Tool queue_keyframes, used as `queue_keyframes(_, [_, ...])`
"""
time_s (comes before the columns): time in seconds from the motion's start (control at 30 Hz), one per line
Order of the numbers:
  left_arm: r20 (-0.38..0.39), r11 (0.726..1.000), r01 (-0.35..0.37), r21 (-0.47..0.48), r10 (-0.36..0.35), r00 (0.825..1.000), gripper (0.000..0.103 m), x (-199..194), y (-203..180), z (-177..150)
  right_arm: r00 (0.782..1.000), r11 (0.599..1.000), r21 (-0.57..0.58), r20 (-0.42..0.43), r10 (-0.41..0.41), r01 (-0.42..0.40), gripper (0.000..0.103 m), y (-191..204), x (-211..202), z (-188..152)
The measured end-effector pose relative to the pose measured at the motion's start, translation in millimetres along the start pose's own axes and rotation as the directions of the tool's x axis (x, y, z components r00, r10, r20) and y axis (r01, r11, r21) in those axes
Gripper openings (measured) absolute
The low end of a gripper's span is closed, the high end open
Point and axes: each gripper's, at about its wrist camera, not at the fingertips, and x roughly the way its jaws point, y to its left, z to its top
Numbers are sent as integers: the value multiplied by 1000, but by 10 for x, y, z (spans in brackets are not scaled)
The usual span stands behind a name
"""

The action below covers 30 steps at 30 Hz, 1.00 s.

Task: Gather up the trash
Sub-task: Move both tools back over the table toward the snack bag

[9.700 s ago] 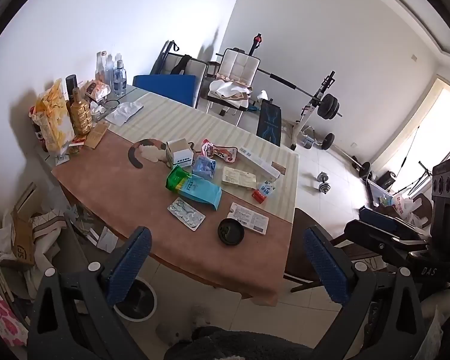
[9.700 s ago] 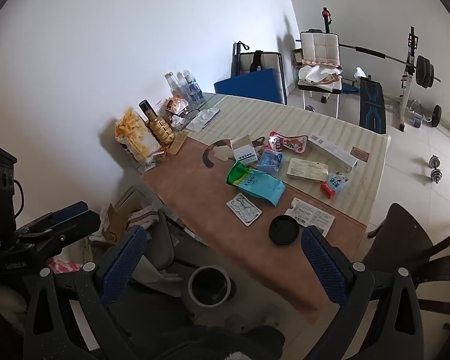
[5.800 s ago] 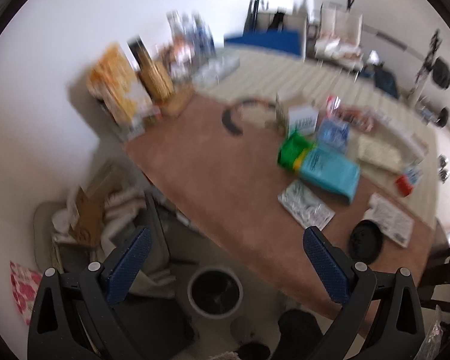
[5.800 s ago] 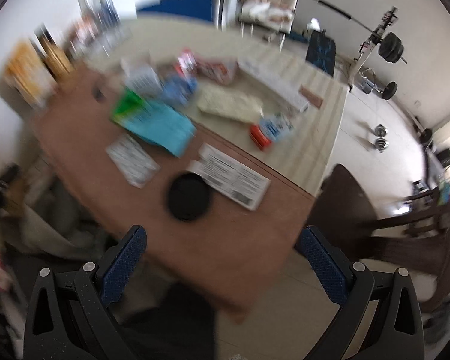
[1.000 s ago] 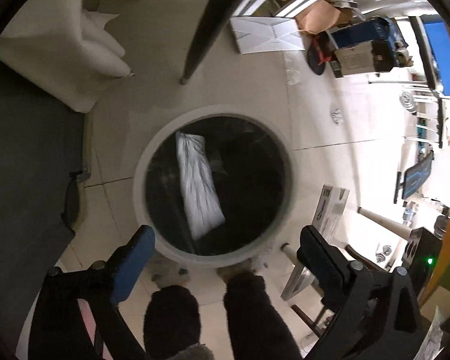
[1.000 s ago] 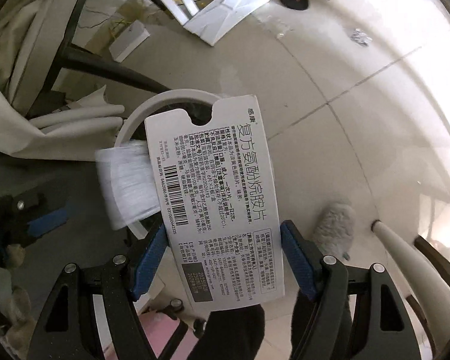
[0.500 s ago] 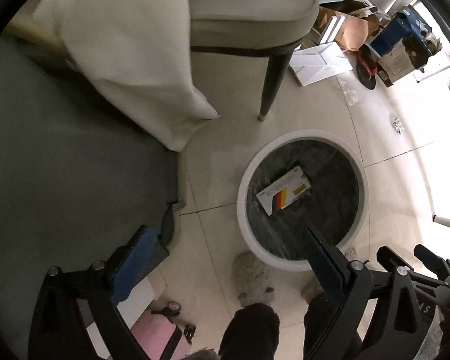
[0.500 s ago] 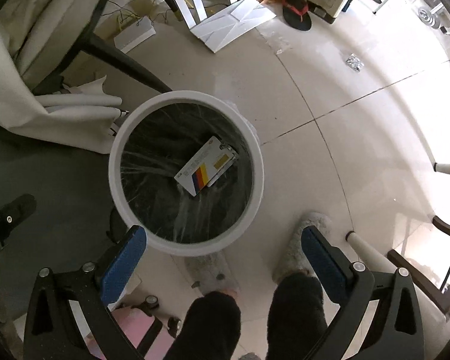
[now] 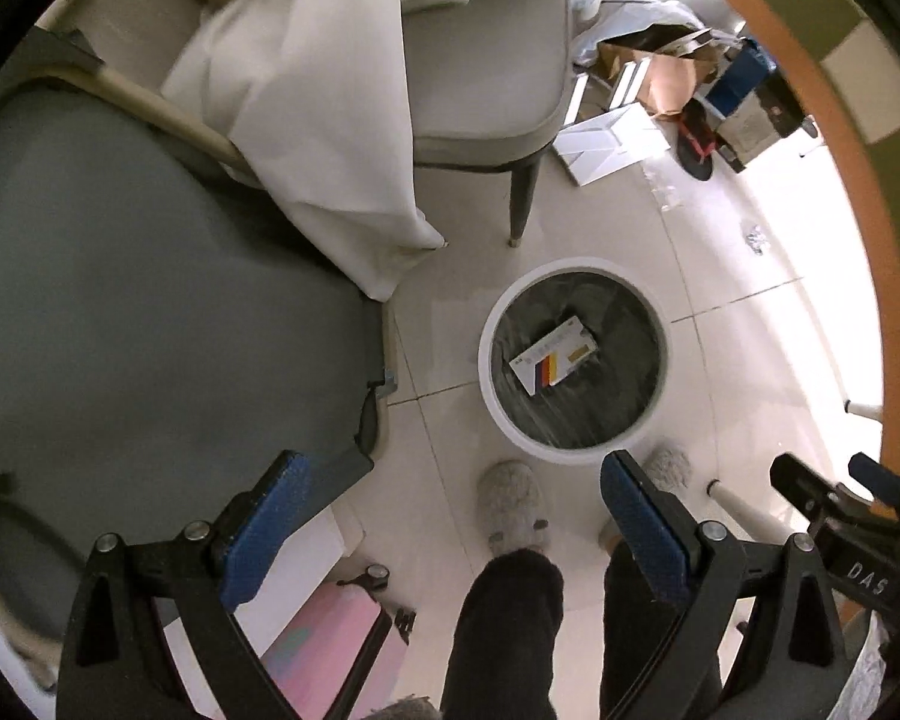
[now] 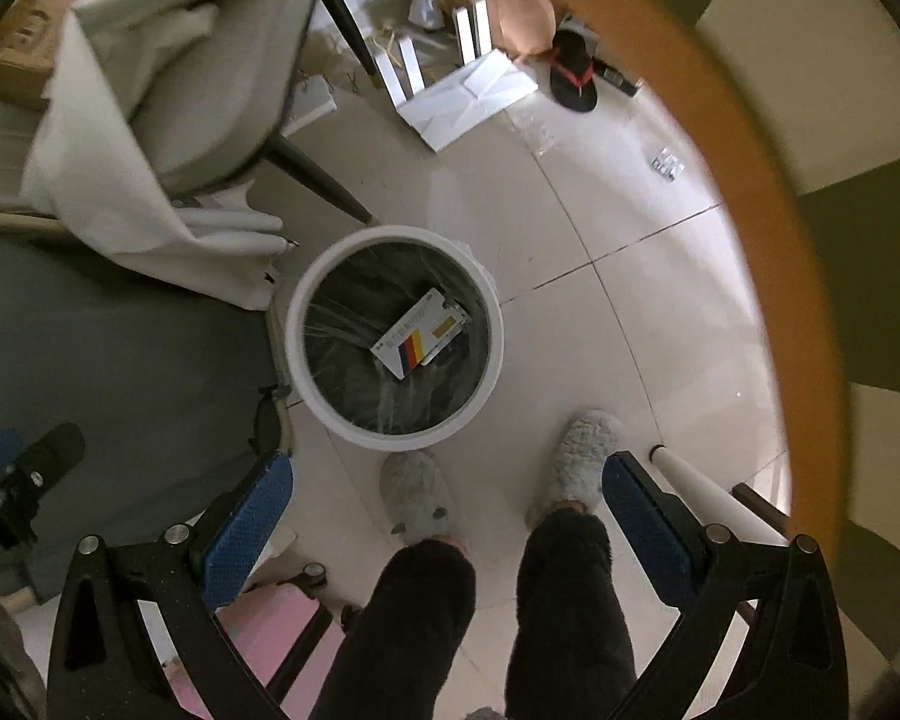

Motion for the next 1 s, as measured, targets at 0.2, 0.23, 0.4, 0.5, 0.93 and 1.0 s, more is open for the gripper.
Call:
queue_keyframes(0.2, [24, 1000, 9, 2, -9, 1000, 99, -656, 17, -148, 998, 999, -10, 39, 45, -45, 103, 46, -806, -150])
queue_keyframes(0.23, [33, 1000, 5, 2, -6, 999, 99, -823, 24, -181, 997, 999, -10, 47, 53, -53, 103, 43, -937, -173])
queue_keyframes(0.4, [97, 1000, -6, 10, 5, 995, 99, -1489, -46, -202, 988, 990, 46, 92, 127, -132, 103, -111, -1663, -247])
queue_keyframes(0.5, [154, 999, -3, 41, -3, 988, 99, -1887, -254, -124, 978, 977, 132, 140, 152, -170, 103, -448, -2141, -239])
queue_keyframes(0.93, [203, 912, 27, 409, -120, 972, 103, -2457, -2591, 7, 988, 756, 655, 117, -99, -2, 103, -3388, -2822, -698])
queue_keyframes(1.0, [192, 895, 14, 446, -110, 975, 103, -2424, -2876, -9, 991, 737, 676, 91, -98, 10, 103, -3628, -2711, -727])
